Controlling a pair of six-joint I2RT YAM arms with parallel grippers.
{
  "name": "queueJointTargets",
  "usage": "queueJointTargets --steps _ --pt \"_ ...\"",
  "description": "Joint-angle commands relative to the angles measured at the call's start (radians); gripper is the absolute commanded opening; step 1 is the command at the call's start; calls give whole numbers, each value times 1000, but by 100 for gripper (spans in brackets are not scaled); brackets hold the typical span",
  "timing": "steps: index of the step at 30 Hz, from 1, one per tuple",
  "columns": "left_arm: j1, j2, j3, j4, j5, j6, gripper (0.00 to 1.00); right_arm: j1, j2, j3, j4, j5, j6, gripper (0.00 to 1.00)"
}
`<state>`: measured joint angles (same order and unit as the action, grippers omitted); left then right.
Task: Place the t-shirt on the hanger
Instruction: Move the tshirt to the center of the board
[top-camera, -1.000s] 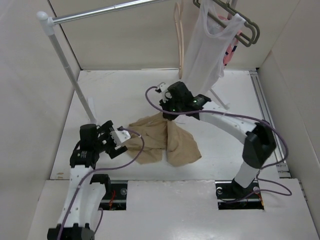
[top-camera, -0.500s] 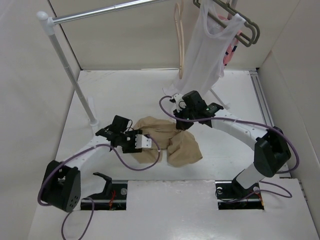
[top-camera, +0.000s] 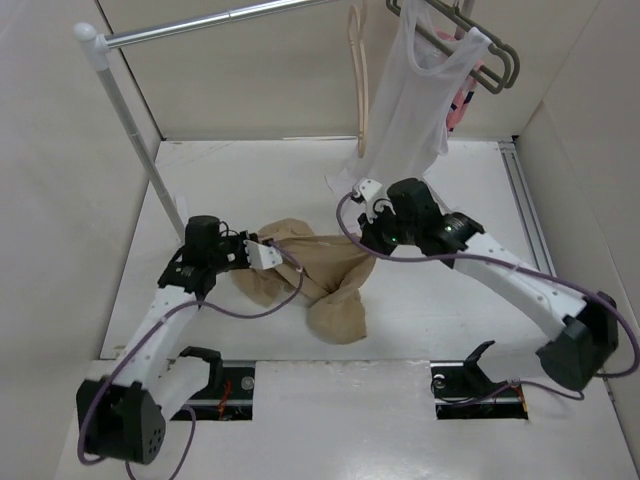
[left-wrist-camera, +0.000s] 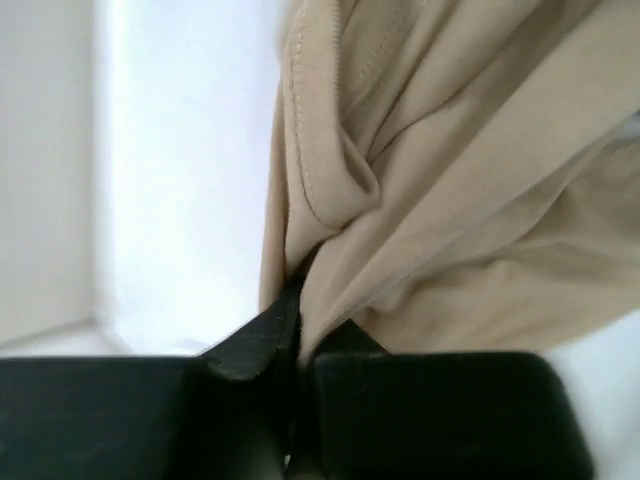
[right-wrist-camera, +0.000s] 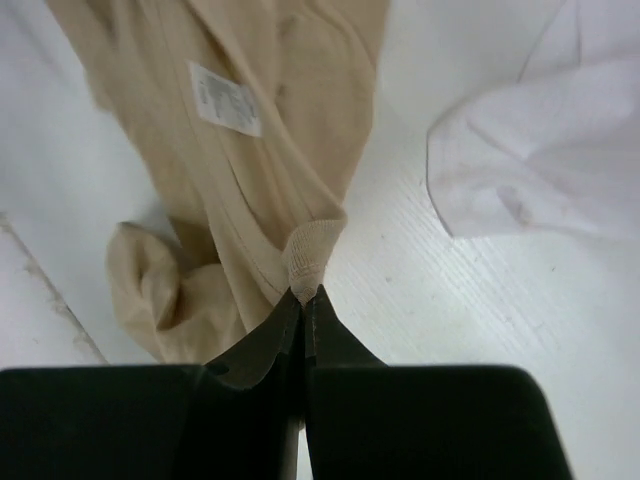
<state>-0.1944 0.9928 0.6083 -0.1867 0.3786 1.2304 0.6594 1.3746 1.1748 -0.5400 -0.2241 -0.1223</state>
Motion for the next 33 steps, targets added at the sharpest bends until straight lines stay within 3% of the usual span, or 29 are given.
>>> queueJointTargets --steps 1,2,3,4,5,6,7,8,9,11,13,17,22,25,28,31,32,33 --pt "10 -147 87 -384 208 303 30 75 -155 -44 -3 12 -66 0" --pt "10 -181 87 -580 247 373 67 101 -173 -44 8 12 -66 0" --pt "10 -256 74 -644 310 435 91 126 -190 -58 8 12 -66 0" --pt "10 -293 61 -681 339 435 100 176 -201 -58 17 12 -66 0" --pt "10 -330 35 -692 364 399 100 198 -210 -67 29 12 -56 0" --pt "10 -392 25 -642 411 267 100 235 -221 -78 44 12 -47 0" --pt "10 -414 25 -584 434 265 100 235 -221 -78 45 12 -46 0" --pt "10 -427 16 -413 451 31 100 268 -221 -93 55 12 -34 0" --pt "10 -427 16 -319 451 -108 95 282 -221 -105 55 12 -34 0" --pt "1 -367 16 -206 460 -280 86 316 -212 -115 55 12 -24 0" --pt "-16 -222 65 -189 491 -301 82 330 -203 -127 64 22 -11 0" --pt "-118 28 151 -178 425 -339 83 330 -215 -190 86 20 12 0" --pt "-174 165 171 -50 425 -396 88 341 -247 -247 127 38 53 0" --pt "-238 196 160 12 346 -324 88 350 -247 -257 149 51 62 0" --pt "-263 242 134 47 258 -260 69 350 -247 -268 149 60 72 0" --pt "-263 265 113 56 217 -216 19 350 -265 -280 149 71 72 0" --pt "-263 265 113 65 217 -216 7 350 -276 -293 158 81 81 0" --pt "-263 265 113 66 217 -216 0 350 -276 -293 158 81 81 0"
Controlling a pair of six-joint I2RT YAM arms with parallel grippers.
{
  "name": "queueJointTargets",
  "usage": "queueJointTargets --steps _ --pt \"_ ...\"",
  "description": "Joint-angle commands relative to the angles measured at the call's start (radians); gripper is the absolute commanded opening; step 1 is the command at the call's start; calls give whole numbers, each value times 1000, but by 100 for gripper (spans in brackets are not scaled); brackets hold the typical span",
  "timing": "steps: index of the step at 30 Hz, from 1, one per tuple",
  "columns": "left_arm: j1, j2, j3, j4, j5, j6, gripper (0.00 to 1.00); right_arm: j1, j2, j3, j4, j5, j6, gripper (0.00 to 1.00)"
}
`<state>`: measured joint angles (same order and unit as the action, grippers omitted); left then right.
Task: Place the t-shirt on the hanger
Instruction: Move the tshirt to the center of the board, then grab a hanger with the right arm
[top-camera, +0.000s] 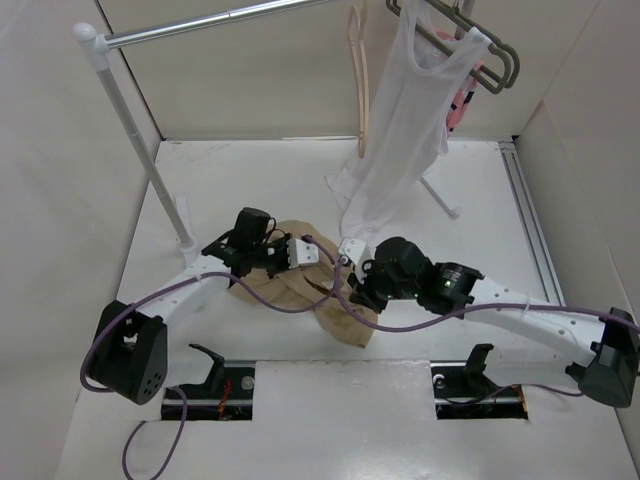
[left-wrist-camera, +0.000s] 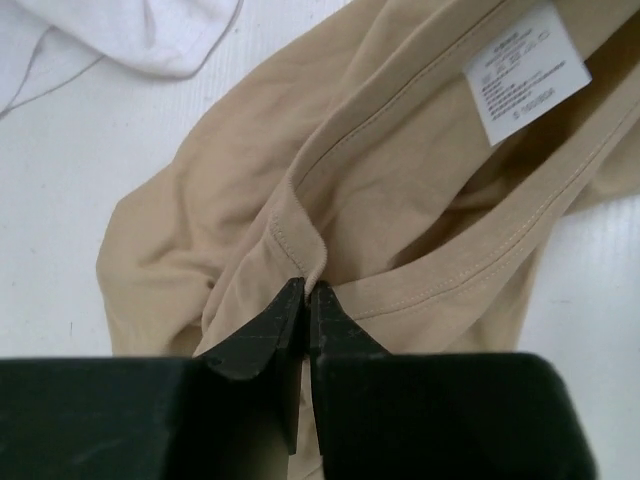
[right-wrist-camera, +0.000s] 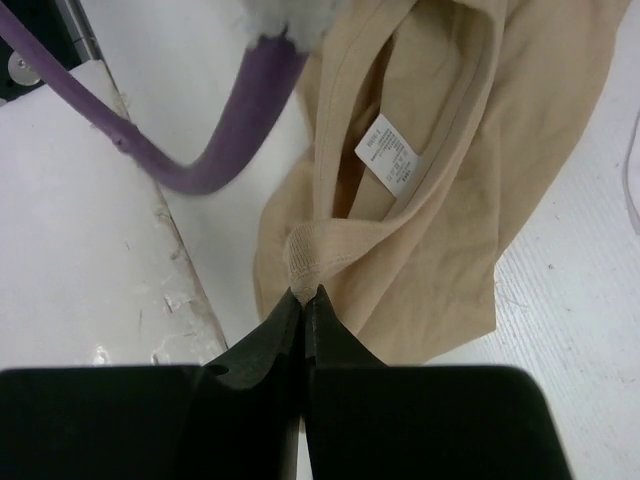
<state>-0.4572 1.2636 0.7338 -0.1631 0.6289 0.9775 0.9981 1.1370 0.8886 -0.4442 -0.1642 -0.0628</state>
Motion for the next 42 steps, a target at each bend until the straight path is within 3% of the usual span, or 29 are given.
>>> queueJointTargets --steps 1,8,9,10,12,13,15,16,20,23,24,27,28,32,34,37,42 --pt "0 -18 -13 42 -43 36 0 11 -51 -19 62 34 21 0" --pt "25 -36 -13 4 -9 15 0 11 -83 -31 52 84 31 0" --pt "25 -49 -4 -6 -9 15 0 11 -83 -31 32 97 31 17" --pt "25 -49 -4 -16 -9 15 0 11 -83 -31 15 107 41 46" --pt "25 -69 32 -41 -9 -14 0 11 -95 2 -30 155 63 83" --pt "34 -69 42 -41 -18 -32 0 11 -108 18 -57 167 63 90" --pt "34 -87 70 -67 -27 -63 0 11 -186 65 -68 215 73 93" --pt "34 -87 70 -76 -28 -83 0 11 -218 84 -68 232 83 100" --pt "34 -122 79 -90 -18 -123 0 11 -336 243 -135 330 109 100" --pt "34 -155 59 -90 -9 -145 0 11 -289 510 -201 419 129 100" --pt "34 -164 59 -90 -9 -145 0 11 -202 683 -221 452 120 100" --pt "34 -164 50 -99 -9 -145 0 11 -9 985 -341 624 78 100" --pt "34 -164 50 -99 -9 -154 0 11 135 1192 -362 649 25 100" --pt "34 -164 59 -99 -18 -163 0 -48 456 1659 -409 686 -31 100" --pt "34 -175 59 -99 -18 -163 0 -111 553 1746 -359 677 -31 100" --pt "34 -187 50 -99 -18 -163 0 -177 563 1663 -176 631 -31 97" --pt "34 -216 29 -99 -29 -163 0 -262 658 1618 -142 637 -22 93"
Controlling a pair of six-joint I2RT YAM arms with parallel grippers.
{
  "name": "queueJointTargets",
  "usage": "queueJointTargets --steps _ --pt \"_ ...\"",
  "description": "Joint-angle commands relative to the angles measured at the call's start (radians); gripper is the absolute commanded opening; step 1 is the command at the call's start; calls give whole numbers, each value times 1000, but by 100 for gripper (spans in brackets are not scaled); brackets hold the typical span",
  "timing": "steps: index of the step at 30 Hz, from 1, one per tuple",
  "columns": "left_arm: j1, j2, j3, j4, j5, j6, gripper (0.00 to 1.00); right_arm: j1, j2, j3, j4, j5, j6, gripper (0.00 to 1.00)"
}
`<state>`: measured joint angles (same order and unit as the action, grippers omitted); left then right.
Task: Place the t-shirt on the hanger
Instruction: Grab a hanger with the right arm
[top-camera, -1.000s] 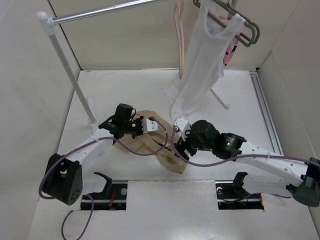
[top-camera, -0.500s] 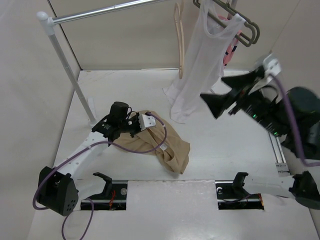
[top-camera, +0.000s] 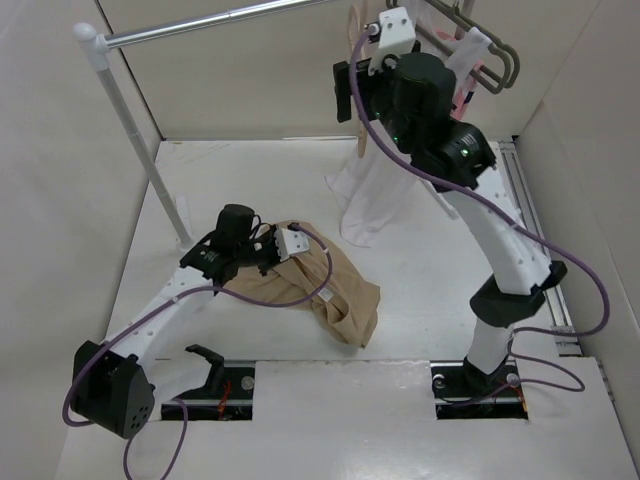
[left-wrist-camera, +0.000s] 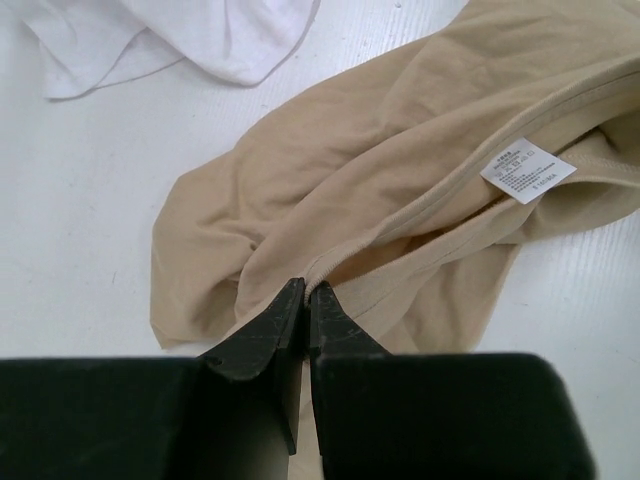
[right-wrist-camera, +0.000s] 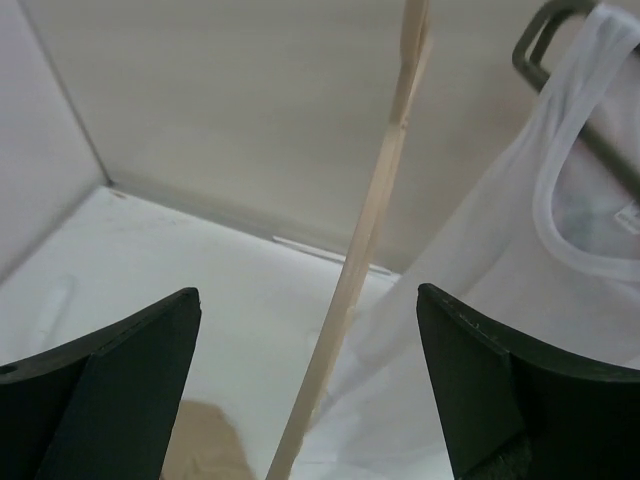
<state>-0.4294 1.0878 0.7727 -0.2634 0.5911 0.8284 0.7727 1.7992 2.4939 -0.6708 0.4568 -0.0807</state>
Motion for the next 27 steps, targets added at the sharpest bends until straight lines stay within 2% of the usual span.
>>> queueJointTargets --steps 1,4,8,11,12,13,16,19,27 --pt "6 -40 -10 1 9 -14 0 -36 11 22 85 16 -4 93" --pt "6 -40 -21 12 9 -24 0 -64 49 34 30 36 21 87" --pt "6 -58 -21 21 9 -25 0 -96 45 -49 36 -12 47 74" --pt "6 -58 -21 21 9 -25 0 -107 14 -128 79 -26 68 27" --pt "6 -58 -21 12 9 -25 0 -107 14 -144 88 -15 68 5" --pt "6 -58 -21 12 9 -25 0 -107 -1 -156 102 -15 68 0" --pt "6 -69 -21 12 9 -25 0 -107 -12 -165 102 -15 68 0" --pt "6 -69 -21 12 9 -25 0 -116 -43 -174 111 -91 39 0" --pt "6 -69 -21 30 9 -55 0 -87 -191 -316 269 -161 -67 0"
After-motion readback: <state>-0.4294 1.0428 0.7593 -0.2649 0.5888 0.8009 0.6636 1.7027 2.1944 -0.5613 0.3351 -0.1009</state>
